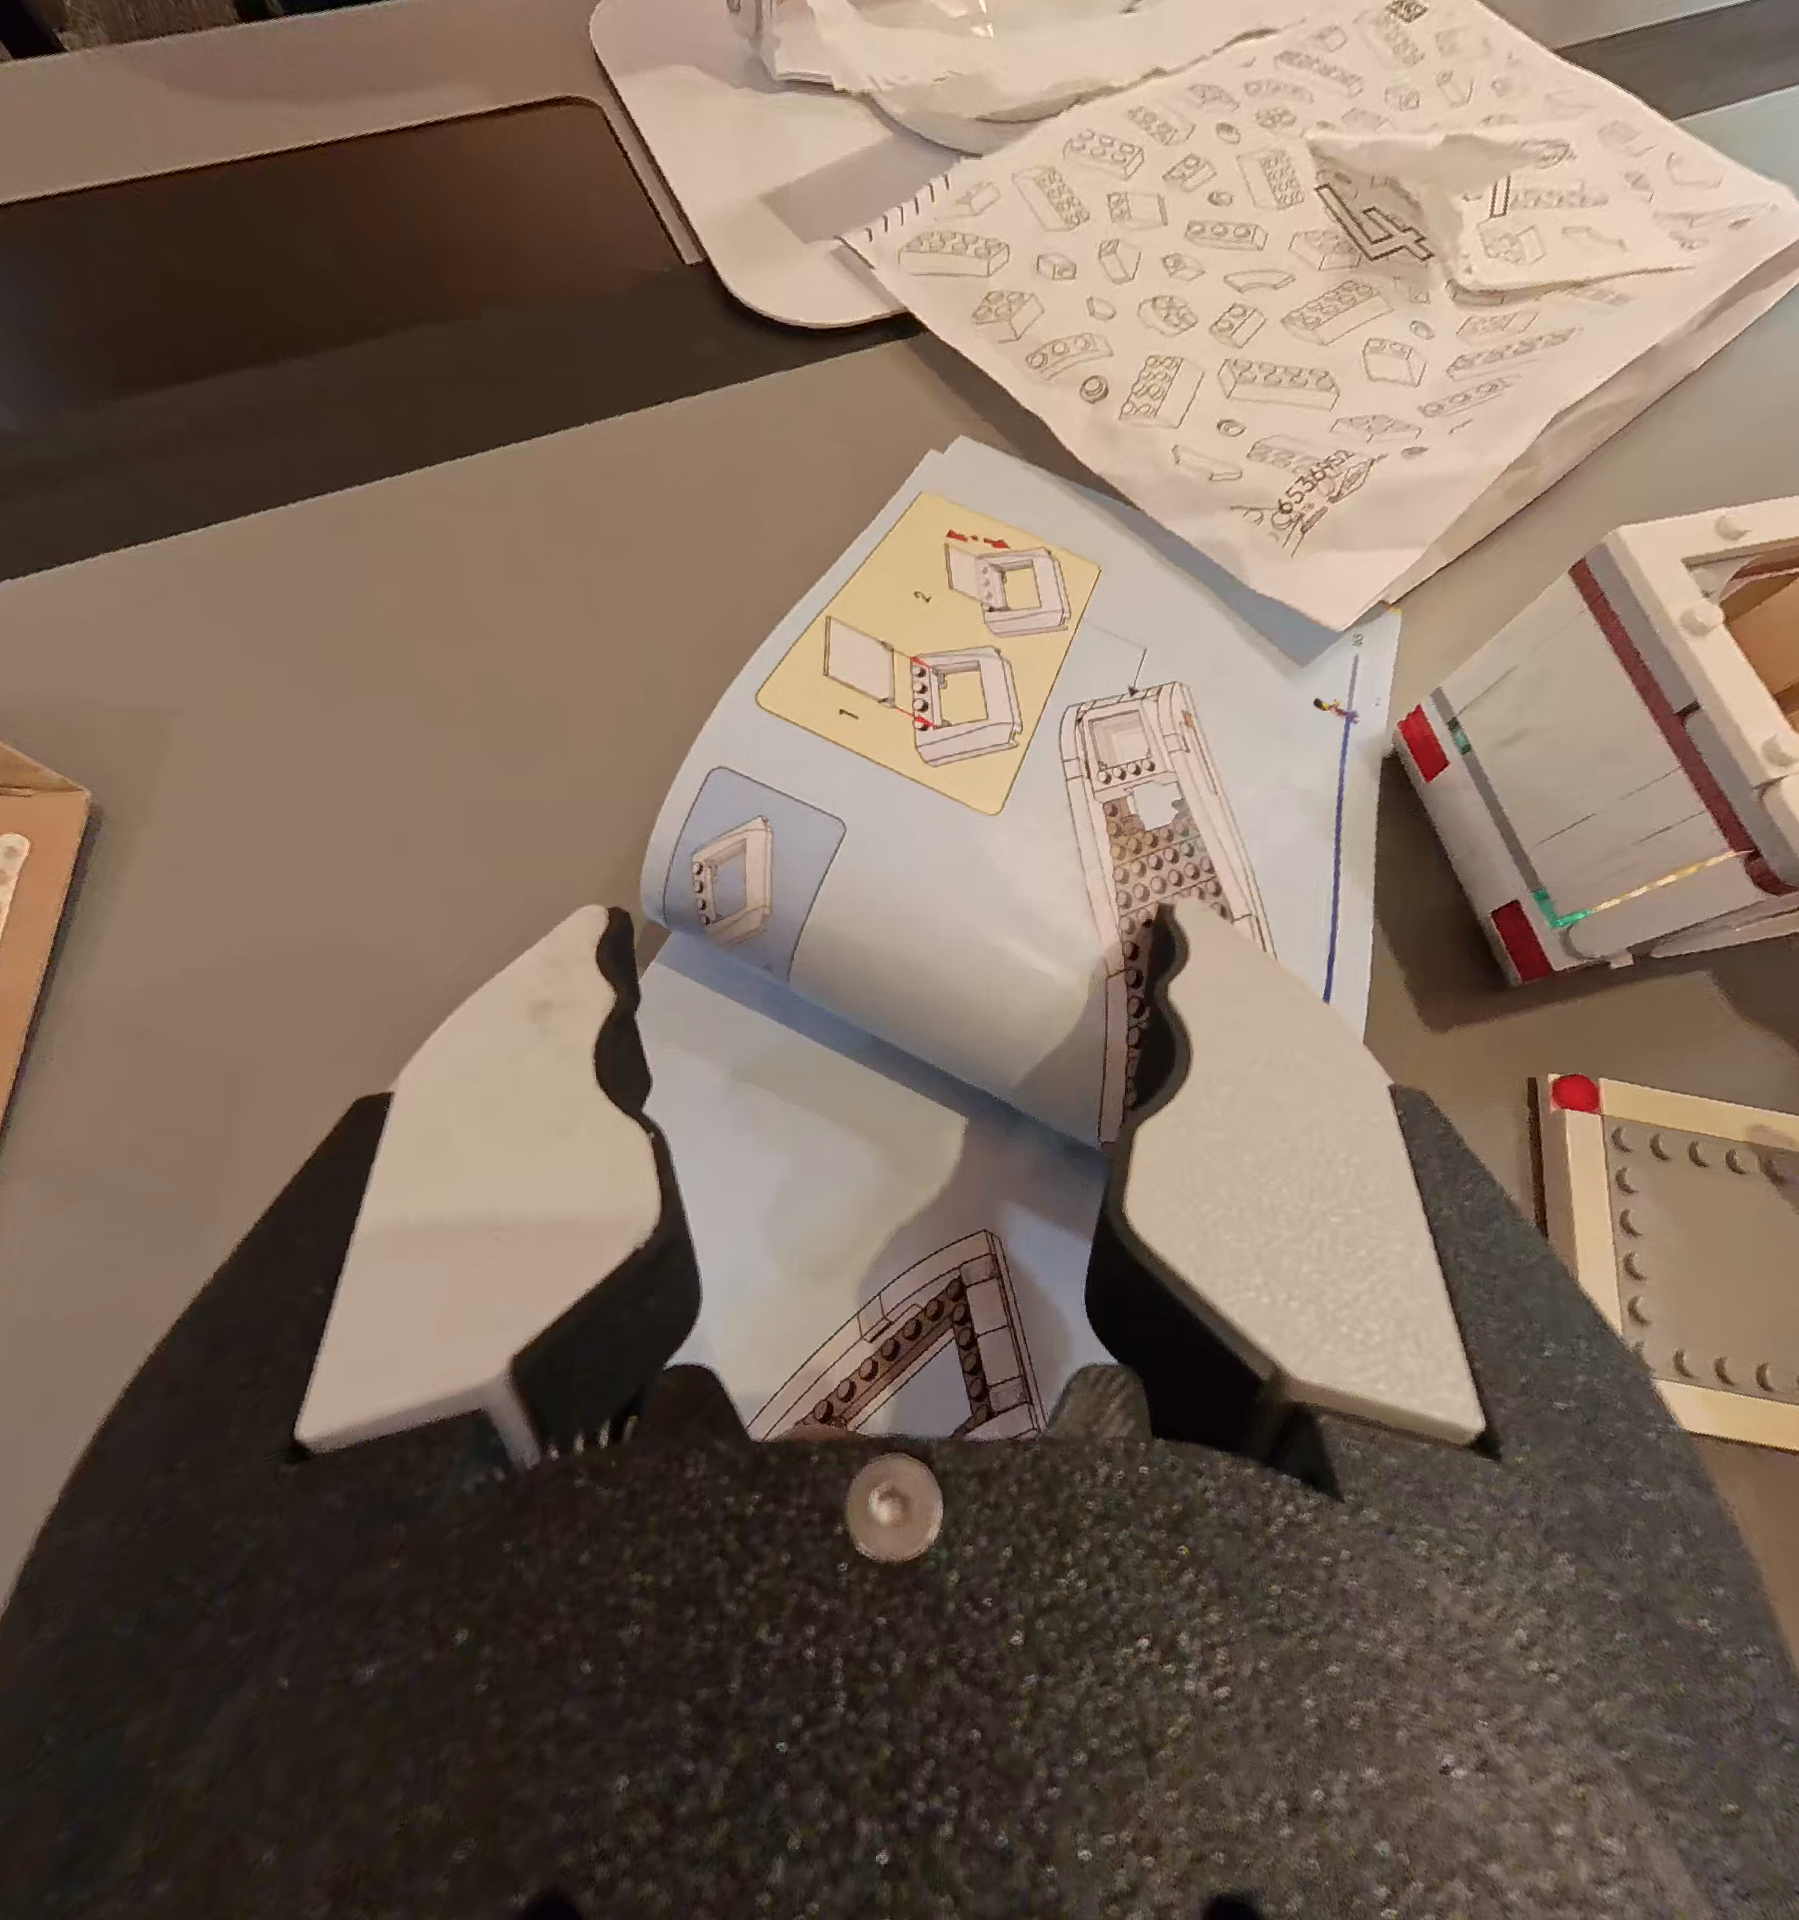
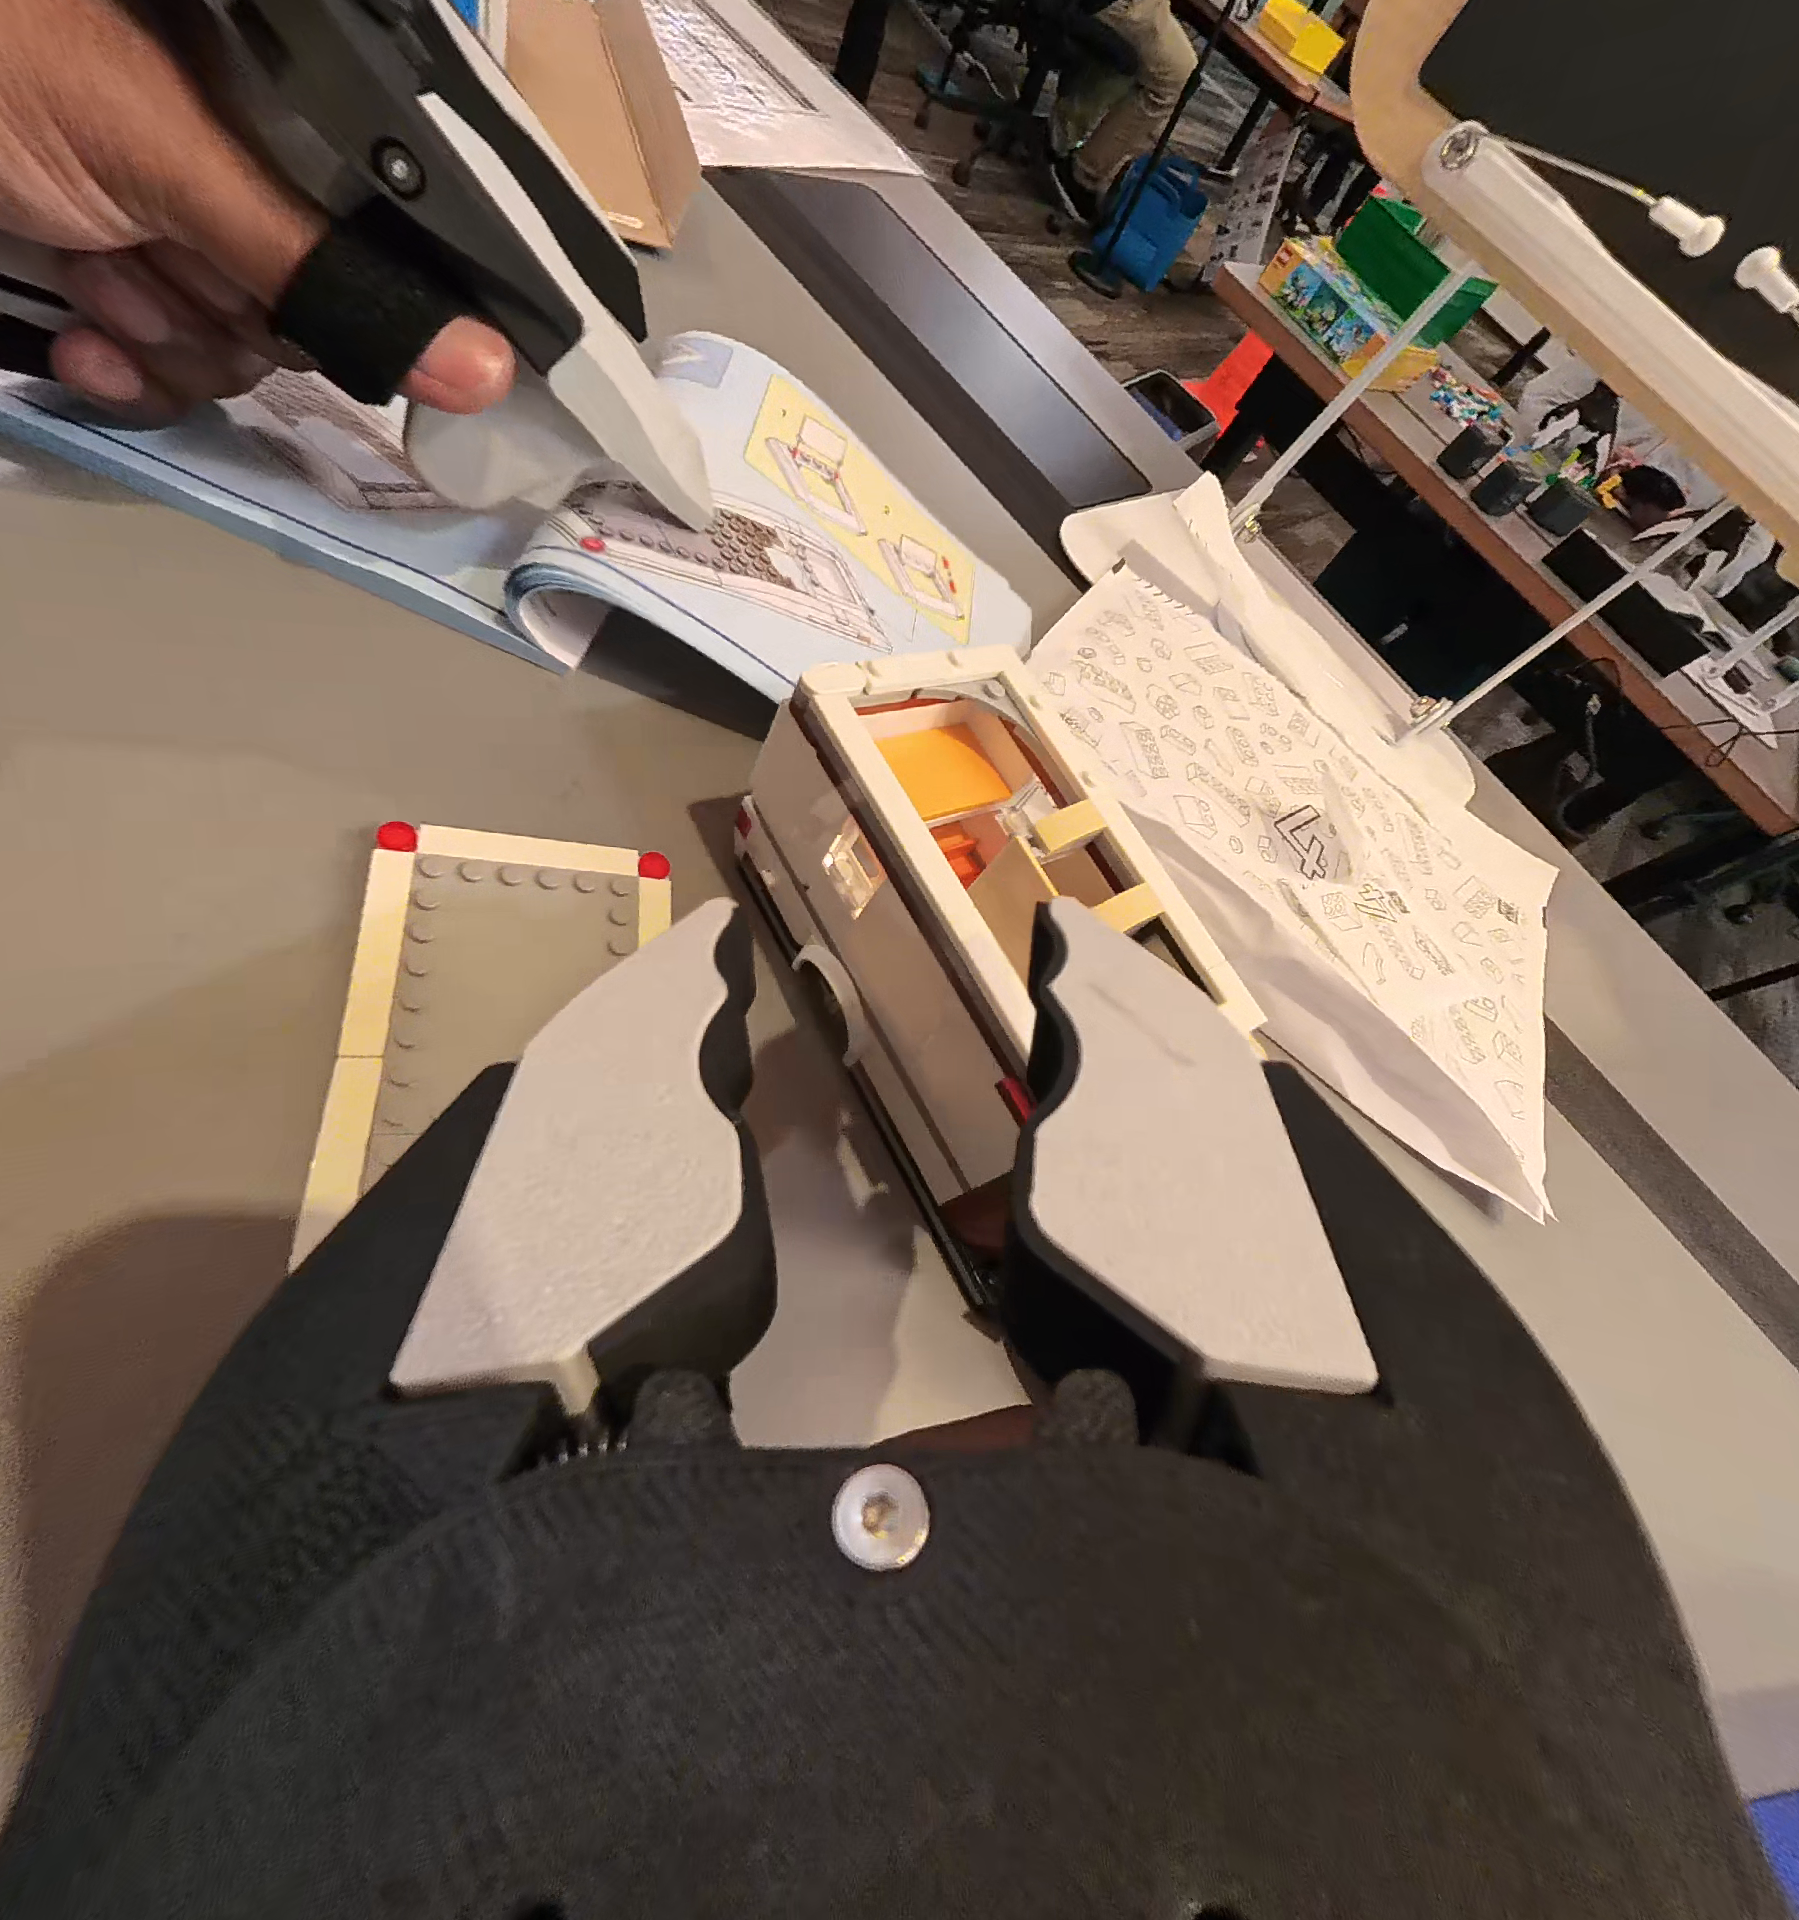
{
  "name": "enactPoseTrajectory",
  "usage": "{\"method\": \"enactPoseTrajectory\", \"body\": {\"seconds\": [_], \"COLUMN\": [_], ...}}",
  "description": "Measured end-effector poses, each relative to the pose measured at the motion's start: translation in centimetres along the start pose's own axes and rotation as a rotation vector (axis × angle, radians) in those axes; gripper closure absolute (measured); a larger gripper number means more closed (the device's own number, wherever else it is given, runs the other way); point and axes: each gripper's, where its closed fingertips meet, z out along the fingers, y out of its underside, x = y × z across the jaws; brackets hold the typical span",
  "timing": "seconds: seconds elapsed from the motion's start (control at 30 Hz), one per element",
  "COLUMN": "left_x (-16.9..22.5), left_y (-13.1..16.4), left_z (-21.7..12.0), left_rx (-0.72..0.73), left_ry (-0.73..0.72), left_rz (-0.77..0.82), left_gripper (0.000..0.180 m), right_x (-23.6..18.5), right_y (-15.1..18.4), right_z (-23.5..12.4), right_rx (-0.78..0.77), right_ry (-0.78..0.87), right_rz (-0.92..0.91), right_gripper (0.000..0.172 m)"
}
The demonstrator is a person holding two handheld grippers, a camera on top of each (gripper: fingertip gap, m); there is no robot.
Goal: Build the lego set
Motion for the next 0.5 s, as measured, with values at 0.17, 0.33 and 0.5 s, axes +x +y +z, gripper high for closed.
{"method": "enactPoseTrajectory", "body": {"seconds": [0.17,0.33,0.5], "left_x": [-0.2,-0.8,-1.3], "left_y": [0.1,0.5,0.4], "left_z": [-0.4,-0.9,-1.7], "left_rx": [0.005,0.002,0.01], "left_ry": [-0.003,-0.016,-0.018], "left_rz": [0.005,0.016,0.009], "left_gripper": [0.088,0.088,0.089], "right_x": [0.0,-0.4,-1.5], "right_y": [0.0,-0.5,-1.3], "right_z": [-0.1,-0.1,0.4], "right_rx": [0.001,0.015,0.021], "right_ry": [0.002,-0.007,-0.029], "right_rz": [-0.011,-0.036,-0.056], "right_gripper": [0.121,0.121,0.12]}}
